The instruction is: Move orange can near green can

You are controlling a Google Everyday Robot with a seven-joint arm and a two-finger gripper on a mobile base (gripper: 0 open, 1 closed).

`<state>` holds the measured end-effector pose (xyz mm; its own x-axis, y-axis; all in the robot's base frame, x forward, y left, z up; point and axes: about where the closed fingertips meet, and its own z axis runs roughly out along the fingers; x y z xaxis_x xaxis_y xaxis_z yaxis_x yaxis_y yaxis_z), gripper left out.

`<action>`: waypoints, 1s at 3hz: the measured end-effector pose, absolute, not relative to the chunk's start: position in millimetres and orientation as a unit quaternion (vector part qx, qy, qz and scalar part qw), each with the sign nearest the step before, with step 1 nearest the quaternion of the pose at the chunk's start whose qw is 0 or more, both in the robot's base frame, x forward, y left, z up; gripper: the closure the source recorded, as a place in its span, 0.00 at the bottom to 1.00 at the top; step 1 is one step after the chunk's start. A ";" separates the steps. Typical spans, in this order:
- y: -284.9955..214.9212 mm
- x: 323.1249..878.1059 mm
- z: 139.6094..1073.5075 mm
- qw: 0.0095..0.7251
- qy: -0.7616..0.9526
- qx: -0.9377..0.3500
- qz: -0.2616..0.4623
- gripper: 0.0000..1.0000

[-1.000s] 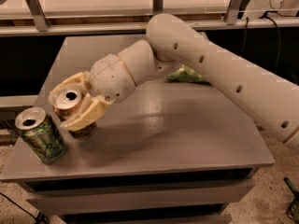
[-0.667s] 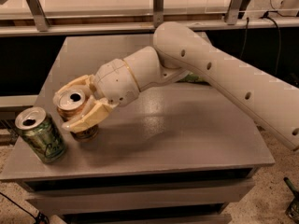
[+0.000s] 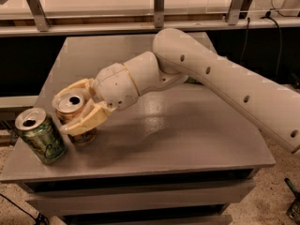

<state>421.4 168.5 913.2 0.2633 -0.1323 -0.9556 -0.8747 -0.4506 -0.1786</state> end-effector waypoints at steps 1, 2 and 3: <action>170.0 420.0 913.5 0.379 0.359 -0.699 0.489 0.36; 172.2 417.8 914.0 0.378 0.357 -0.700 0.489 0.04; 173.1 417.0 914.2 0.377 0.356 -0.701 0.490 0.00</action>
Offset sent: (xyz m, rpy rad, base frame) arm -0.0012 0.0013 0.0003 -0.0002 -0.0006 0.0035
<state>417.0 173.1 914.2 0.2667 -0.1298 -0.9550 -0.8687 -0.4616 -0.1798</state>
